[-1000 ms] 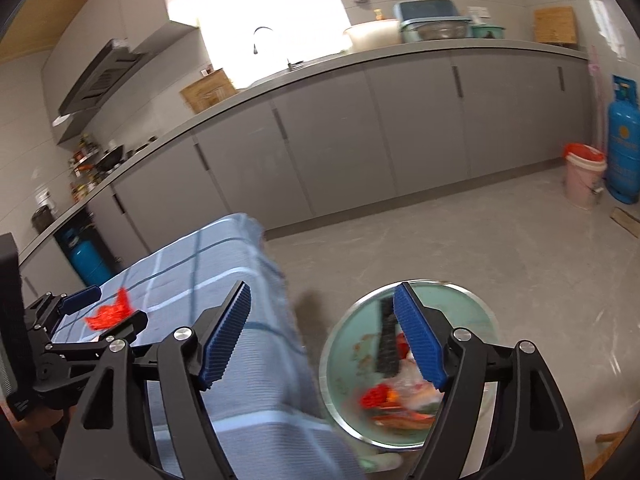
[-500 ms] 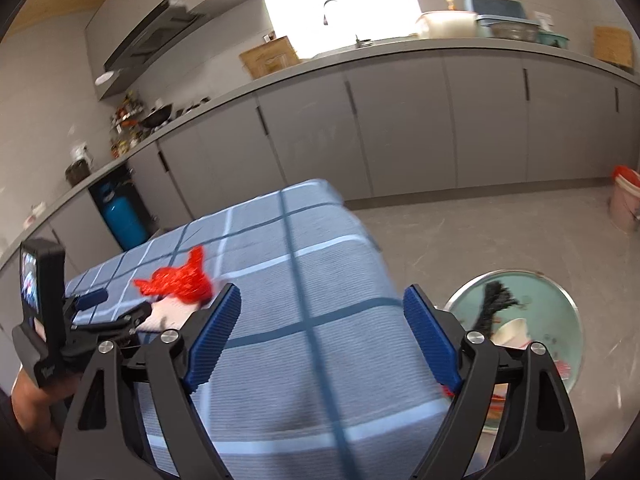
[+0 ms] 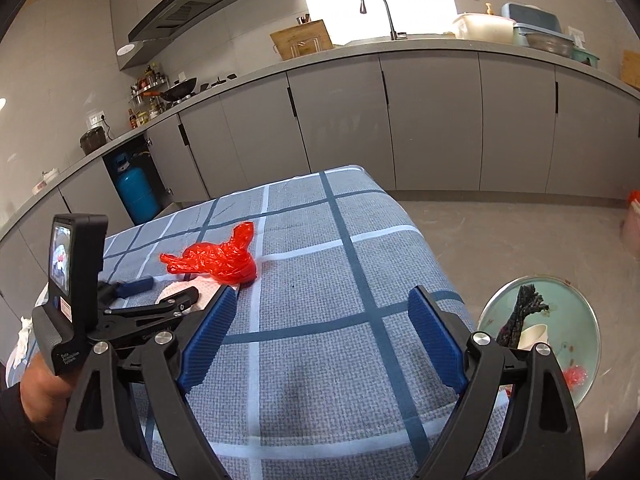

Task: Collect trash
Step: 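Move both tools back over the white cloth and red bag on the table, then grasp the white cloth with the left tool while the right tool grasps the red bag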

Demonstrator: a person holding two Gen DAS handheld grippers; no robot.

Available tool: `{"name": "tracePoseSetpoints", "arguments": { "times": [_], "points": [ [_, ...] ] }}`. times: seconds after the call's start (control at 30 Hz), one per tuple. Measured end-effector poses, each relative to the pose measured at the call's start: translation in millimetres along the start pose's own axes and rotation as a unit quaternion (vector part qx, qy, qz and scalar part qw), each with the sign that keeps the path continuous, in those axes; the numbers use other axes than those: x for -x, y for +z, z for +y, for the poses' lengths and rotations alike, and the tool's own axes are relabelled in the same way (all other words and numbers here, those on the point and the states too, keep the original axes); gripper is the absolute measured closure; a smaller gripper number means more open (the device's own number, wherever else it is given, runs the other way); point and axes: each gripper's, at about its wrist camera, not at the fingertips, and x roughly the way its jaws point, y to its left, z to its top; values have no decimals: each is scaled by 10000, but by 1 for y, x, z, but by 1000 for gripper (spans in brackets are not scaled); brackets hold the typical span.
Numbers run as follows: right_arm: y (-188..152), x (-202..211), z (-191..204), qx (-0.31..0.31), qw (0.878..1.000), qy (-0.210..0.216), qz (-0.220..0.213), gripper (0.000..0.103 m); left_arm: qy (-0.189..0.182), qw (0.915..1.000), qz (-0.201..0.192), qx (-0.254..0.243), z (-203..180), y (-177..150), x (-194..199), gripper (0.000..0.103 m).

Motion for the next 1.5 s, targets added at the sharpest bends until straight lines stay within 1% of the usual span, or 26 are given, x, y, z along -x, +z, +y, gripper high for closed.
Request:
{"name": "tracePoseSetpoints", "arguments": {
  "times": [0.03, 0.07, 0.1, 0.13, 0.17, 0.2, 0.27, 0.4, 0.47, 0.53, 0.57, 0.63, 0.73, 0.83, 1.03, 1.1, 1.17, 1.23, 1.27, 1.3, 1.33, 1.37, 1.4, 1.5],
  "points": [
    [1, -1, 1, 5, 10000, 1, 3, 16, -127, 9999, 40, 44, 1, -2, 0, 59],
    [2, -2, 3, 17, 10000, 5, 6, 16, -153, 9999, 35, 35, 1, -3, 1, 65],
    [2, -3, 4, 25, 10000, 11, 7, 16, -157, 9999, 16, 18, 1, -4, 3, 68],
    [3, -4, 6, 39, 10000, 27, 9, 16, -205, 9998, 10, 34, 2, -5, 5, 80],
    [4, -5, 8, 59, 10000, 47, 11, 16, -227, 9997, 14, 52, 4, -6, 7, 88],
    [5, -6, 10, 83, 9999, 64, 10, 16, -246, 9997, 16, 70, 7, -6, 9, 90],
    [7, -8, 15, 142, 9999, 97, 4, 16, -265, 9995, -18, 144, 15, -6, 18, 91],
    [17, -17, 25, 225, 9995, 201, -14, 16, 11, 9996, -265, 137, 34, -12, 43, 91],
    [22, -24, 33, 295, 9993, 243, -6, 16, 188, 9990, -377, 151, 43, -14, 53, 91],
    [26, -32, 42, 398, 9988, 289, 10, 16, 535, 9972, -508, 148, 54, -16, 61, 91],
    [28, -37, 48, 462, 9984, 331, 33, 16, 642, 9963, -542, 184, 60, -16, 63, 91],
    [33, -45, 59, 574, 9975, 399, 64, 16, 827, 9946, -556, 297, 75, -14, 60, 91],
    [42, -66, 76, 776, 9958, 462, 161, 16, 968, 9927, -546, 459, 93, -9, 55, 91],
    [47, -84, 85, 830, 9950, 494, 254, 16, 1133, 9907, -573, 492, 102, -3, 45, 91],
    [55, -126, 95, 848, 9945, 431, 440, 19, 1285, 9882, -548, 629, 118, 8, 28, 91],
    [55, -140, 95, 822, 9942, 436, 539, 26, 1304, 9878, -528, 676, 122, 11, 22, 91],
    [56, -150, 95, 780, 9941, 450, 600, 30, 1276, 9879, -511, 721, 126, 13, 18, 91],
    [56, -159, 97, 747, 9936, 512, 676, 37, 1248, 9879, -514, 760, 129, 16, 16, 91],
    [56, -165, 98, 739, 9927, 565, 766, 50, 1234, 9880, -515, 773, 130, 15, 15, 91],
    [55, -171, 99, 739, 9913, 615, 900, 70, 1213, 9881, -515, 788, 130, 15, 15, 91],
    [54, -172, 100, 755, 9907, 630, 942, 77, 1192, 9883, -515, 797, 131, 15, 14, 91],
    [52, -172, 102, 788, 9904, 647, 938, 80, 1177, 9885, -516, 802, 131, 14, 14, 91],
    [50, -172, 103, 817, 9899, 684, 935, 86, 1160, 9886, -514, 813, 132, 14, 14, 91],
    [46, -168, 107, 863, 9897, 696, 901, 92, 1138, 9888, -511, 821, 132, 13, 14, 91]
  ]
}}
